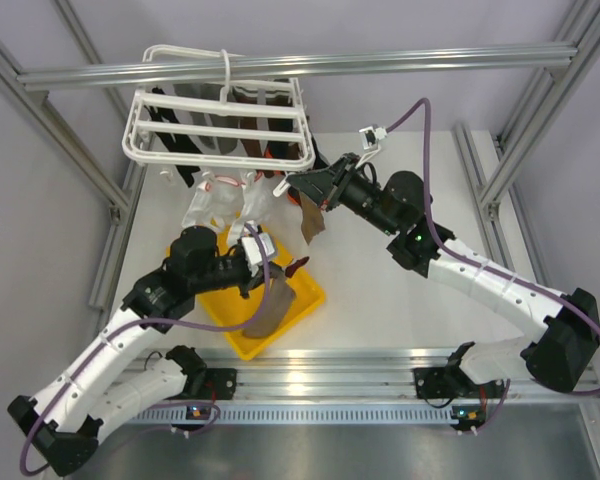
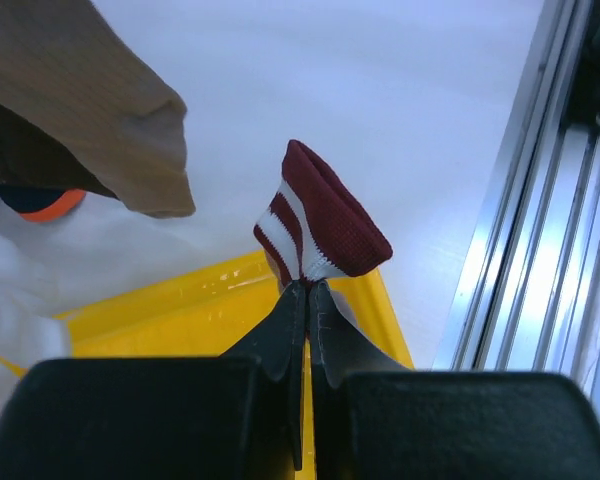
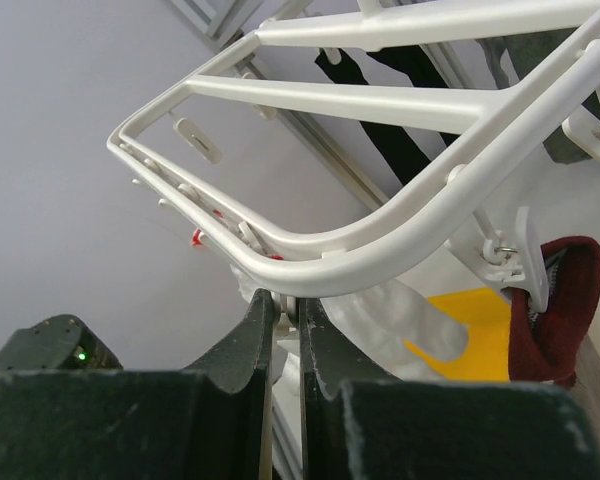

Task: Clip the socks to the hanger
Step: Pick up the sock from the bin, then clamp the sock onto the hanger.

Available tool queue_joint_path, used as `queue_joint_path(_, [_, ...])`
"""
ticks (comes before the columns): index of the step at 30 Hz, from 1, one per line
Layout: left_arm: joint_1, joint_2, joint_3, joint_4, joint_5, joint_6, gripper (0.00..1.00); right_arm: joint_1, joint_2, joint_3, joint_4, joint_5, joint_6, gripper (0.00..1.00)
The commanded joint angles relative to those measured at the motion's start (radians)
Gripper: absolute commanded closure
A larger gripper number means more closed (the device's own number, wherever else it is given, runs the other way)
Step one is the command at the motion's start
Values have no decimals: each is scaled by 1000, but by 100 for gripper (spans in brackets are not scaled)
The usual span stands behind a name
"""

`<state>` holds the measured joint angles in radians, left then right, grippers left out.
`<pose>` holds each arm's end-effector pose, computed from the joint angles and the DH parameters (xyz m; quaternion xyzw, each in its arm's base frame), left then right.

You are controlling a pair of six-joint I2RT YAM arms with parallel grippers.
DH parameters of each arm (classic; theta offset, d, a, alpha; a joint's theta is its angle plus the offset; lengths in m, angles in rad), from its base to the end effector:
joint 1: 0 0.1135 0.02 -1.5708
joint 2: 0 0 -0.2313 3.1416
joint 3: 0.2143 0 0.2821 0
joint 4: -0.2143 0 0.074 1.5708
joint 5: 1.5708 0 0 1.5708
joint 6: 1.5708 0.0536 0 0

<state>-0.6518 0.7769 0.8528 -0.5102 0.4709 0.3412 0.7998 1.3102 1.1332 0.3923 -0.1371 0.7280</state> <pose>0.1727 -0.1624 0.3051 0.5008 0.6608 -0.2752 0.4866 0.2501 0.2679 0.3747 -0.0758 0.6232 0.5686 0.5315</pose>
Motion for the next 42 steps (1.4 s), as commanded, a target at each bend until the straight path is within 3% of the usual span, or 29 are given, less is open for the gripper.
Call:
queue_joint_path(1, [15, 13, 83, 117, -61, -215, 100, -22, -2, 34, 22, 24, -12, 100])
queue_joint_path(4, [50, 38, 127, 133, -199, -300, 100, -22, -5, 33, 20, 25, -12, 100])
queue_joint_path(16, [55, -65, 55, 343, -508, -332, 100, -22, -8, 33, 0, 70, -13, 100])
queue_joint_path(42, [14, 8, 38, 501, -457, -294, 100, -10, 37, 80, -63, 100, 99, 100])
